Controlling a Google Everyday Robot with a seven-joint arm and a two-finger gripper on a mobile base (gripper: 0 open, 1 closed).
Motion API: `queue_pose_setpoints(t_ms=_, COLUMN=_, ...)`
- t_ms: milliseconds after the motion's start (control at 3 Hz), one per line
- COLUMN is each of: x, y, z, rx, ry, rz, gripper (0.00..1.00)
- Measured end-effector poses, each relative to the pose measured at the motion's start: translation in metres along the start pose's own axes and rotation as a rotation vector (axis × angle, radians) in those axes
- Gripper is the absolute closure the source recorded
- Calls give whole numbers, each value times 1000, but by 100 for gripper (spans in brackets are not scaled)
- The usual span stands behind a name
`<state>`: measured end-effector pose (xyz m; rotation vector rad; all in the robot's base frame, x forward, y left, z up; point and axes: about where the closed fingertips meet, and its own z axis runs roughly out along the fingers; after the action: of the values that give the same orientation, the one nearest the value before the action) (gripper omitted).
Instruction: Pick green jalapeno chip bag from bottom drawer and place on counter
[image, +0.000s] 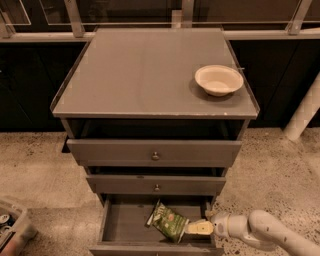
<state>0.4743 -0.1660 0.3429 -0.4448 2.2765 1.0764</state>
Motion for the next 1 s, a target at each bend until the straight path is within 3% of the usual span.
queue_pose_setpoints(t_ms=333, x=1, y=-19, z=17, rx=57, ry=-12, rz=-47, gripper=0)
queue_pose_setpoints(t_ms=667, x=-5, y=-54, z=54, rx=115, ry=-36, rz=-101, gripper=0)
queue_pose_setpoints(t_ms=1000, x=-5, y=-55, z=56, rx=117, ry=-37, rz=-101, gripper=0)
